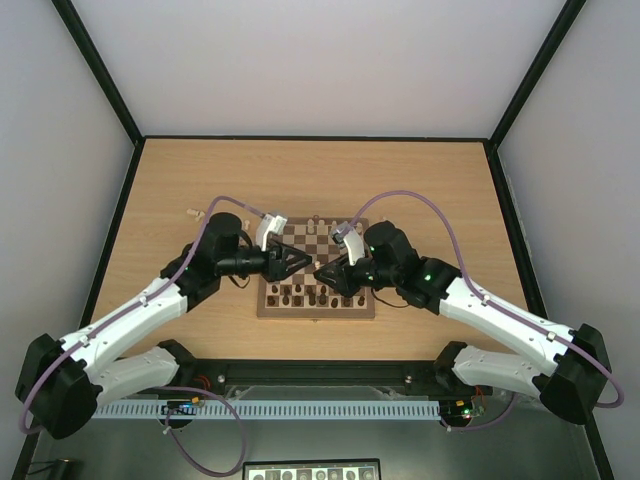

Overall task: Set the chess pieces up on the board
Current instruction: Adjust the chess piece.

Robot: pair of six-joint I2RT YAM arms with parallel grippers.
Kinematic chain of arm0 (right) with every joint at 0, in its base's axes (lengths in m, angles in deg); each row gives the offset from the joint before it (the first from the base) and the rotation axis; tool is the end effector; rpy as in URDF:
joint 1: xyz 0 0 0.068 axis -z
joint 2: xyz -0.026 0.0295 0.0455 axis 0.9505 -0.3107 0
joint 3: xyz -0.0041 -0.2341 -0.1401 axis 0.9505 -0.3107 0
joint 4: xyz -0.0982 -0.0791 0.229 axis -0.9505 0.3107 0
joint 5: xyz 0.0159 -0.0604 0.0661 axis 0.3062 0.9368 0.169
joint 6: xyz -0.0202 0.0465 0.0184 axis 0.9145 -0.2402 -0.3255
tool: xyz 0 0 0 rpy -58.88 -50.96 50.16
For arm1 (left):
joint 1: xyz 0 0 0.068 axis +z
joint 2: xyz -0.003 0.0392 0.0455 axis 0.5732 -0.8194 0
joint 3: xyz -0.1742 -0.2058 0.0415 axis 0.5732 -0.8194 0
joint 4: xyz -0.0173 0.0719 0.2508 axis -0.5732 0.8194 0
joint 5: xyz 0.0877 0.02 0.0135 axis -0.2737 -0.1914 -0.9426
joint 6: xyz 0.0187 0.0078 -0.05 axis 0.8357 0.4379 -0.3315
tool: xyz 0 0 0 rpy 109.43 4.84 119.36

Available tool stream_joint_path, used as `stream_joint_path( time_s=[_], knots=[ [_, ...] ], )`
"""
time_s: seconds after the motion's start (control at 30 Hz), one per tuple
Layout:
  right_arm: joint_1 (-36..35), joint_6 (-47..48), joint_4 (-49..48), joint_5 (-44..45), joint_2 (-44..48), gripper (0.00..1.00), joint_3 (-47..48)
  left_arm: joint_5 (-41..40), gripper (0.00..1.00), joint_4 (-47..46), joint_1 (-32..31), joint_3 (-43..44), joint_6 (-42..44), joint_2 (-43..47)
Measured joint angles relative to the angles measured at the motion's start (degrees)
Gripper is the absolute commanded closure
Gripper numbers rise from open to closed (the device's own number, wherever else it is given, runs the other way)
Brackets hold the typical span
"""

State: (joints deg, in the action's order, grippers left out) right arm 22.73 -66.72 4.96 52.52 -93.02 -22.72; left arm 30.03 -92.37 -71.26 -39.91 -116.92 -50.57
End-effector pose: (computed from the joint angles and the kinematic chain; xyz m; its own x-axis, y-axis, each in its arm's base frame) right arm 0.1516 0.1924 0.3016 -0.5548 -0.1028 -0.8256 -0.7576 0.4724 0.4503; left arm 0.1765 -0.1562 0.2811 -0.6740 0.0048 -0.7387 0.6920 0.3540 -0.6291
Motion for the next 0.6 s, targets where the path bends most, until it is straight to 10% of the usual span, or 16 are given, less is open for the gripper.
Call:
stream_joint_path(
  time_s=[0.6],
  knots=[
    [0.0, 0.0, 0.0, -0.5, -0.9, 0.93, 0.0, 2.0, 0.73, -3.2, -2.6, 0.0, -1.5, -4.3]
  ],
)
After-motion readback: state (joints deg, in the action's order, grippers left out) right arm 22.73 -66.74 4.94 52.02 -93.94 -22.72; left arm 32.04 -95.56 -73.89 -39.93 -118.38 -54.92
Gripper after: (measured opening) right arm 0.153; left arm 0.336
